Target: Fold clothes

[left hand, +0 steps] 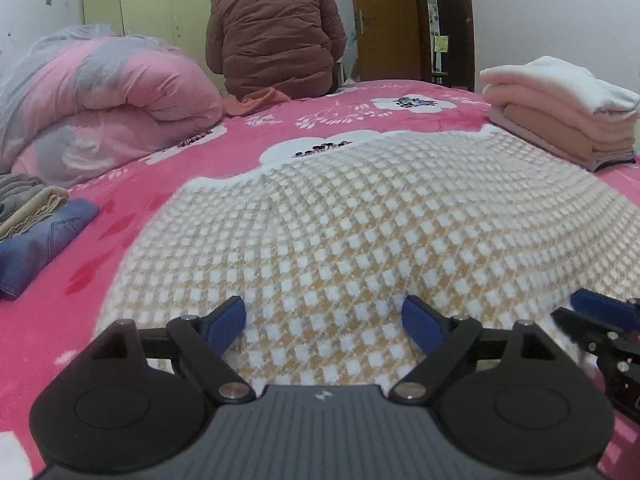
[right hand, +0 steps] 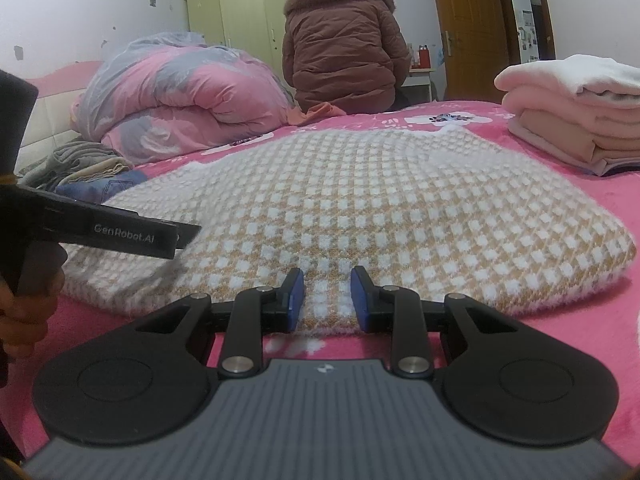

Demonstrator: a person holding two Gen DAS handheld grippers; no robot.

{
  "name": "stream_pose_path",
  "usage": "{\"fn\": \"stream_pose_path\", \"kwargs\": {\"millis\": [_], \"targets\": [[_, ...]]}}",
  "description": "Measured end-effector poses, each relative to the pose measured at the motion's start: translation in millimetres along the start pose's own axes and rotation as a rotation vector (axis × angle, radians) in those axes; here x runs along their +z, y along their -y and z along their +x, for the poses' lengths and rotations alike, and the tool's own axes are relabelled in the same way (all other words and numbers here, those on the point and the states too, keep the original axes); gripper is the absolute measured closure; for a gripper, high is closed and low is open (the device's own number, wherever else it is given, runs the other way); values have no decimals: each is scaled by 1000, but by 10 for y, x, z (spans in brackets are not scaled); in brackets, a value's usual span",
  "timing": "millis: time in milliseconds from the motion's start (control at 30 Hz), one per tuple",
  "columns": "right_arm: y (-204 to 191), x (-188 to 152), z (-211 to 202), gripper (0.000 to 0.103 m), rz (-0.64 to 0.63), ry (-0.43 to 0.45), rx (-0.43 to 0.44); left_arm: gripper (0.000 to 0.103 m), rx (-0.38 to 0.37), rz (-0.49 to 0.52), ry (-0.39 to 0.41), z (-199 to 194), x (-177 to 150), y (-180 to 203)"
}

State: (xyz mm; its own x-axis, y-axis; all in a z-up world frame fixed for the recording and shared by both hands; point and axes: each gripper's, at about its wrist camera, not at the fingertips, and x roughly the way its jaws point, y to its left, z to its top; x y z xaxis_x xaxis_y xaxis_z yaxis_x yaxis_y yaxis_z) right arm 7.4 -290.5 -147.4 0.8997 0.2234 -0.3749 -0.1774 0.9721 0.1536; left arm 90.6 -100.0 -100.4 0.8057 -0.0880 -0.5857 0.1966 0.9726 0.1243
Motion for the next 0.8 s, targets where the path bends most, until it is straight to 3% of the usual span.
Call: {"fn": "stream_pose_path", "kwargs": {"millis": [200, 233, 267, 333, 433, 533, 633, 733, 800], "targets": [[70, 43, -38, 70, 42, -3, 38, 16, -12, -8, 5, -22, -32, -33], [87, 101, -43, 63, 52, -23, 45, 16, -16, -10, 5, -25, -32, -39], [114, 189, -52, 46, 77, -41, 52, 16, -21, -12, 4, -21, -26, -53], [157, 382, -92, 36, 127, -35, 58, 16, -28, -16, 2, -19, -22, -67], [151, 692, -121, 33, 87, 52, 43, 16, -32, -18, 4, -18, -28, -77], [121, 922, 54, 30, -1, 83, -20, 16, -35, -18, 5, -19, -32, -82], [177, 947, 431, 21, -30, 32, -59, 16, -37, -16, 5, -21, -36, -86], [311, 668, 940, 9, -46, -111, -127, 16, -40, 4, 10, -22, -52, -86], [259, 692, 926, 9, -69, -103, -145, 16, -58, 1, 10, -44, -40, -124]]}}
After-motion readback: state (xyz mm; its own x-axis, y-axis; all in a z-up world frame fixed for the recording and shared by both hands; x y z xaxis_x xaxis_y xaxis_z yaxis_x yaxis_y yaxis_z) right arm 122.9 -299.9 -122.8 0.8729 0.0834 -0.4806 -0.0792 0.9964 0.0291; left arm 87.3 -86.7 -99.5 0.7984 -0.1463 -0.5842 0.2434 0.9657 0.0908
